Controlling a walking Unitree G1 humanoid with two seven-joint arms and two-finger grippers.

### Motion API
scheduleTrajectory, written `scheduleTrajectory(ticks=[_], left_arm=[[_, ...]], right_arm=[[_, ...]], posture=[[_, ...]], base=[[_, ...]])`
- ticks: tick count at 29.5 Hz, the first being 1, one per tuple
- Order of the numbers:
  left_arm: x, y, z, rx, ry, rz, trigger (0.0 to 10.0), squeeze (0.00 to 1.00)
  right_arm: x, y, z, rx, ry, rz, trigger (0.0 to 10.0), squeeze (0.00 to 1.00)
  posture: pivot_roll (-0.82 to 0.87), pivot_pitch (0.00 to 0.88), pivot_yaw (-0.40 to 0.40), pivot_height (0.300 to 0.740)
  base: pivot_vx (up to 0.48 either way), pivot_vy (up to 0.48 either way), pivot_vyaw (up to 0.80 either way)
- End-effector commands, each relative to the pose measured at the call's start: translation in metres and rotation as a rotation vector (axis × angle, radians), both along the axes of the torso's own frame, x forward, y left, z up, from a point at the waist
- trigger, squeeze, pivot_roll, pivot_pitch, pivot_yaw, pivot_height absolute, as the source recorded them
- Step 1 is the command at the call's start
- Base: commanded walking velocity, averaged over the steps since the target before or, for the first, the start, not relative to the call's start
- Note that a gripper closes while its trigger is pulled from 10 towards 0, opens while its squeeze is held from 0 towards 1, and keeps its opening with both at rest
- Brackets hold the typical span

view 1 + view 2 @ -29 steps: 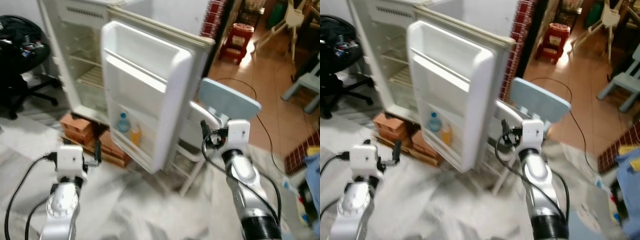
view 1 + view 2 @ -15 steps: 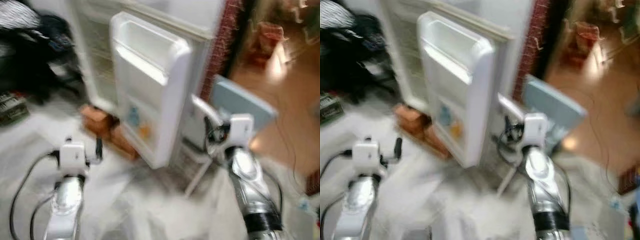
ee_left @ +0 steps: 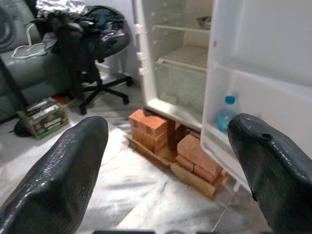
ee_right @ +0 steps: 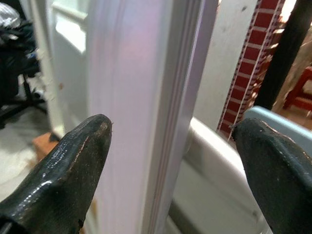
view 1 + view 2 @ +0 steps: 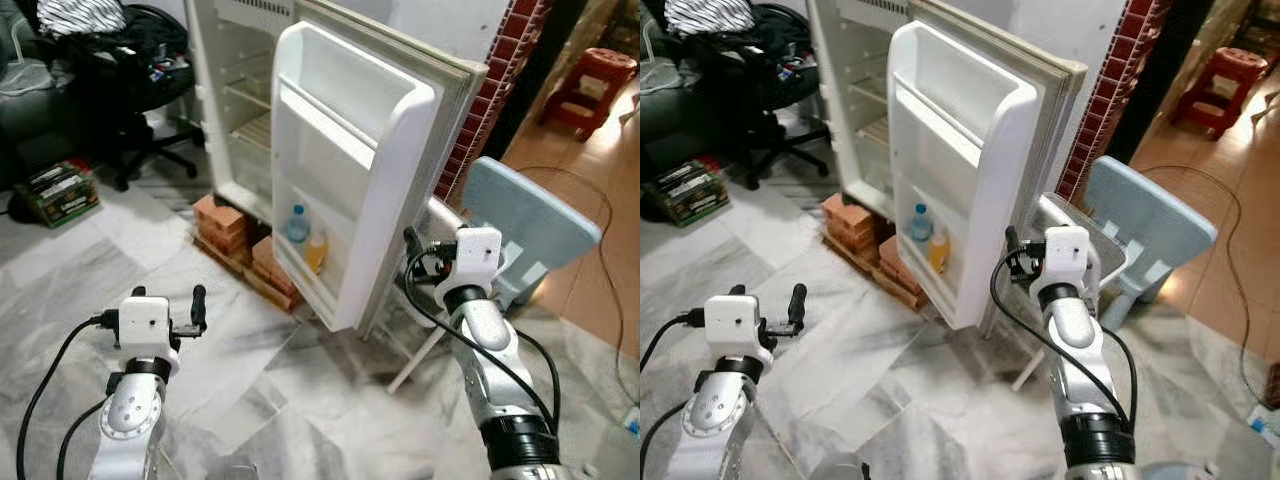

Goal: Restocking fridge

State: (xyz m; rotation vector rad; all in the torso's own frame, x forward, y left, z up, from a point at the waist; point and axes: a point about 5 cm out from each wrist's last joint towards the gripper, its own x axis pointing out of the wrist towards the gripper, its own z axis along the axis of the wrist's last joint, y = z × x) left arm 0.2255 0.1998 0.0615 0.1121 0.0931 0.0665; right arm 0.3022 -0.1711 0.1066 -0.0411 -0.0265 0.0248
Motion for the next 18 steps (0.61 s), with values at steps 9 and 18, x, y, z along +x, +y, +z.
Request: scheduleTrajectory(ticks=[9, 18], left_arm=[[0.003, -0.002, 0.002, -0.006, -0.005, 0.001, 10.0, 0.0], [0.001, -0.001, 0.001, -0.007, 0.001, 0.008, 10.0, 0.0]], right_arm=[[0.018, -0.006, 0.018, -0.021, -0.057, -0.053, 10.0, 0.0], [0.033, -0.01, 0.03, -0.025, -0.087, -0.066, 10.0, 0.0]], posture=[[0.1, 0.0, -0.044, 0.74], [0.11, 0.0, -0.05, 0.74]], base=[[0.373, 0.0, 0.0], [0.0, 0.0, 0.0]])
